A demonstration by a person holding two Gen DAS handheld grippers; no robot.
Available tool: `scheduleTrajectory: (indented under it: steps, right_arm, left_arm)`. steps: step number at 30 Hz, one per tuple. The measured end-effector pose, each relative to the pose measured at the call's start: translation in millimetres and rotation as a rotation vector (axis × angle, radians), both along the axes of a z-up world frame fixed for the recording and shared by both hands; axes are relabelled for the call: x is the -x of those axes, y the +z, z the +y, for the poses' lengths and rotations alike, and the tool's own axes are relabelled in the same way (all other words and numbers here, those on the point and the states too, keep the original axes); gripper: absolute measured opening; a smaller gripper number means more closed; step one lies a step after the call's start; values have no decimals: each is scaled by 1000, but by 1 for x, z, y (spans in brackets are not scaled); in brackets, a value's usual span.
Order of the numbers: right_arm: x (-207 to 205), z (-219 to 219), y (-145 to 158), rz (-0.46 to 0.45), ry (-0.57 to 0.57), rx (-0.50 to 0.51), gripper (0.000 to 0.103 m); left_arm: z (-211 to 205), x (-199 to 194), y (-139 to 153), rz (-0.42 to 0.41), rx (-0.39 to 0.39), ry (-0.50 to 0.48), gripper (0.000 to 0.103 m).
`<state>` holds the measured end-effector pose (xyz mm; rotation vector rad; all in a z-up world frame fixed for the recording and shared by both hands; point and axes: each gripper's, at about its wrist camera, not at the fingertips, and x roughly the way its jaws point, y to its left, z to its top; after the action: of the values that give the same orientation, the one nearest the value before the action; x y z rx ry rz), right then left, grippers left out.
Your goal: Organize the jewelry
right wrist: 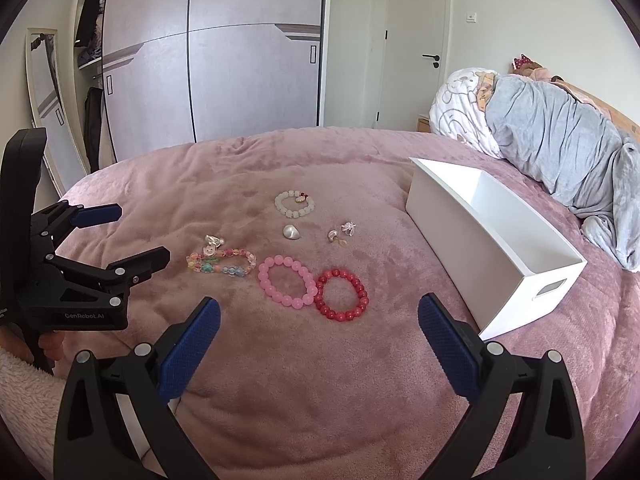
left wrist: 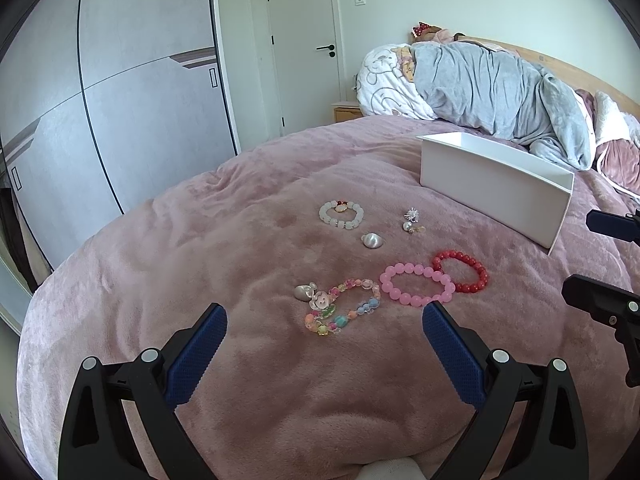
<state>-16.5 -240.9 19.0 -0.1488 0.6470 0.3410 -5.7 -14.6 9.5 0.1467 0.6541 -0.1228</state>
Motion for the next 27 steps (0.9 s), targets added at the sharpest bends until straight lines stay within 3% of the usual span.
scheduleTrajectory:
  steps: [13,23,27]
  right_arm:
    - [-8,-1,3,-3,-4,-10,98]
    - [-45,4,8,-16,12,26,98]
    - [-66,4,-4,32,18,30,87]
  left_arm:
    - [5,-8,2,0,8,10,99]
    - [7,-34,-5,20,-3,-11,99]
    - [11,-51,-15,45,1,-17,99]
